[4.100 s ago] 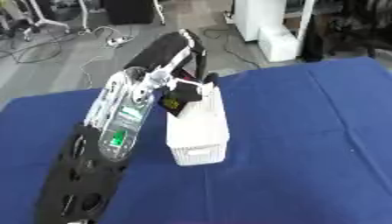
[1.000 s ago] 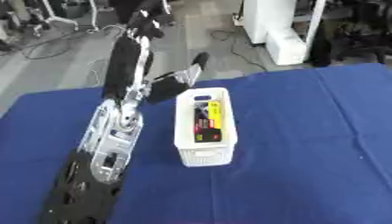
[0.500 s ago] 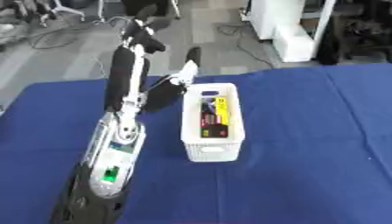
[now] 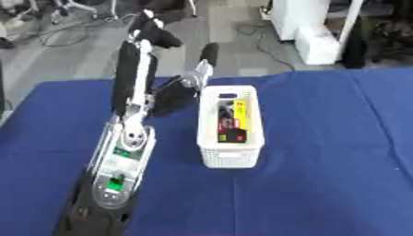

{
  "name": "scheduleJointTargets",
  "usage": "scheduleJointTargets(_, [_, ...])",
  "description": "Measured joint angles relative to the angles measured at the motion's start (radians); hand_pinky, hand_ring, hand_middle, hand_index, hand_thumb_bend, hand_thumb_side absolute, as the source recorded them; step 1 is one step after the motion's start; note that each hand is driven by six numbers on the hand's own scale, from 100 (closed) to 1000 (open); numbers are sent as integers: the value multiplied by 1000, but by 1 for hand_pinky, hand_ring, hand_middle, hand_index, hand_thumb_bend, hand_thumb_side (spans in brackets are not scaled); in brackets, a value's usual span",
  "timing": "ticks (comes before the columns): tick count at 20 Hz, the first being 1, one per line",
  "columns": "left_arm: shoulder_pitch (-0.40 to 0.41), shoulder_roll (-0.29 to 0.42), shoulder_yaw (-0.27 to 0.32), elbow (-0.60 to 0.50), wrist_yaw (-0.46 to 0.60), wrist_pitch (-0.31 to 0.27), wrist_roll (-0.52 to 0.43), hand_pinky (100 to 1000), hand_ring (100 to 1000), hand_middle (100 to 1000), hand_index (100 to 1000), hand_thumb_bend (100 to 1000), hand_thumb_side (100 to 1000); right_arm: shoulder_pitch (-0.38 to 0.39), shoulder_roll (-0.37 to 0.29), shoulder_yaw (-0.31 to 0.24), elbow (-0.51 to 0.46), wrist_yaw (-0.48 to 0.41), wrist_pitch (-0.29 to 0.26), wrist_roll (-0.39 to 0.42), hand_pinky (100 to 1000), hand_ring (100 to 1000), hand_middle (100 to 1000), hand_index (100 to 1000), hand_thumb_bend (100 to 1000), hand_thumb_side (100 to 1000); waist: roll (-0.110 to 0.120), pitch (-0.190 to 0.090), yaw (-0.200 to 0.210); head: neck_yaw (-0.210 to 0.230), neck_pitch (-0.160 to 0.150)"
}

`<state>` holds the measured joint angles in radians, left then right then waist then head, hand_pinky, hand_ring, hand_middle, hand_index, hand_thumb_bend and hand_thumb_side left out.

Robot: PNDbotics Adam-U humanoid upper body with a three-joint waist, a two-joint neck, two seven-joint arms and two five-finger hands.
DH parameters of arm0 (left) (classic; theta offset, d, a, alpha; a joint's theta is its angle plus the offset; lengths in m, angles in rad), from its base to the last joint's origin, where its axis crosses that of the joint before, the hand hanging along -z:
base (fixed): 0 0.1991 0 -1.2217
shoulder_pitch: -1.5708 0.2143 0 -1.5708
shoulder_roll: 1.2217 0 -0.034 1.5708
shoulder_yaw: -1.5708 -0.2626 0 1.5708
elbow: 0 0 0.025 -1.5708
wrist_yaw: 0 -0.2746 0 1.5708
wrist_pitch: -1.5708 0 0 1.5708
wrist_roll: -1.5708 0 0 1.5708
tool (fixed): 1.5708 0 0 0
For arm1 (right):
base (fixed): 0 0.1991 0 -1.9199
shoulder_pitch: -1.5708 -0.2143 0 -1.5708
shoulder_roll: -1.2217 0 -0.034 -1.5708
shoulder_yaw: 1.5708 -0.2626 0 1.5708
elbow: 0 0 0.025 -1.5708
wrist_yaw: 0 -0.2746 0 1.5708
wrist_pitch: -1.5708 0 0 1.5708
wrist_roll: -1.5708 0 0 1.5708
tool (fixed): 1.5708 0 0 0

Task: Pick up objects on the table and place them in the box.

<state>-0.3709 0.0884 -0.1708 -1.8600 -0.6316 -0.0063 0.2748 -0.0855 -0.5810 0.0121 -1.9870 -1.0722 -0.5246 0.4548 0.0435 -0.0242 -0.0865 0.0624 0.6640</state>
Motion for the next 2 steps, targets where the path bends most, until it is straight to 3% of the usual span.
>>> scheduleJointTargets(2, [1, 0, -9, -3, 75, -8, -13, 537, 527, 880, 858, 328, 644, 0, 0, 0, 0, 0, 0, 1, 164, 290, 248, 383, 100, 1000, 1, 0, 2, 0, -5])
